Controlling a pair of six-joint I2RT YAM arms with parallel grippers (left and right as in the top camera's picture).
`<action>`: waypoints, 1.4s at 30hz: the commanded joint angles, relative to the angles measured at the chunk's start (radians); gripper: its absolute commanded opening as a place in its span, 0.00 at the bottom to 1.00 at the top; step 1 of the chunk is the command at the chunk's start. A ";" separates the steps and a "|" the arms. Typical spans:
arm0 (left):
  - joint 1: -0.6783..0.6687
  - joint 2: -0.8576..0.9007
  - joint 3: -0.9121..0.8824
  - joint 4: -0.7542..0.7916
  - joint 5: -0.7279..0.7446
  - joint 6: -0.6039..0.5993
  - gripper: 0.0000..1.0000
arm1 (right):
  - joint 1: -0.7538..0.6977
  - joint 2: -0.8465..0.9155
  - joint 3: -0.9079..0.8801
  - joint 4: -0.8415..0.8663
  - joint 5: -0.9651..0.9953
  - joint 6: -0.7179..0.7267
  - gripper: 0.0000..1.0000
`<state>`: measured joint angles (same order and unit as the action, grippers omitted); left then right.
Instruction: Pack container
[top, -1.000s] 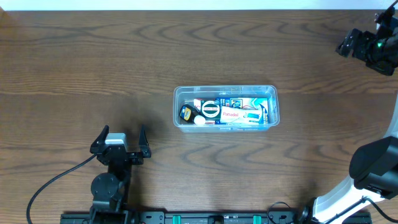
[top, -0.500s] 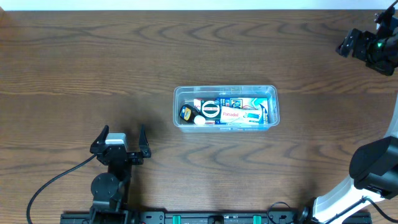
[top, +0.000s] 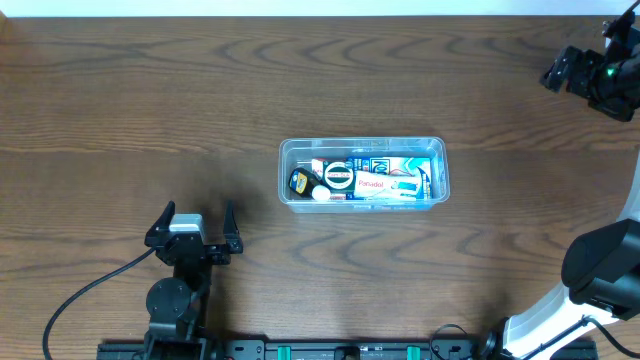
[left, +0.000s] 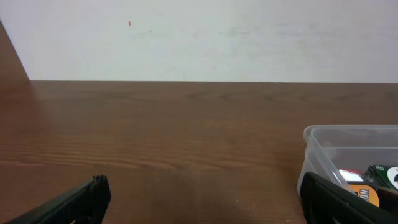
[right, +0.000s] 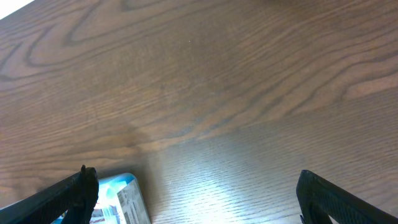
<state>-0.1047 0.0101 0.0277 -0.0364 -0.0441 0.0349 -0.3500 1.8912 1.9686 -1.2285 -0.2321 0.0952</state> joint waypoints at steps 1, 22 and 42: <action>0.006 -0.006 -0.024 -0.033 -0.016 0.021 0.98 | -0.004 -0.024 0.013 0.002 -0.004 0.005 0.99; 0.006 -0.006 -0.024 -0.033 -0.016 0.021 0.98 | 0.297 -0.374 0.013 0.002 -0.004 0.005 0.99; 0.006 -0.006 -0.024 -0.033 -0.016 0.021 0.98 | 0.454 -0.979 -0.195 -0.061 -0.003 0.001 0.99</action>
<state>-0.1047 0.0101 0.0277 -0.0364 -0.0444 0.0353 0.0940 0.9558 1.8683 -1.2869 -0.2356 0.0952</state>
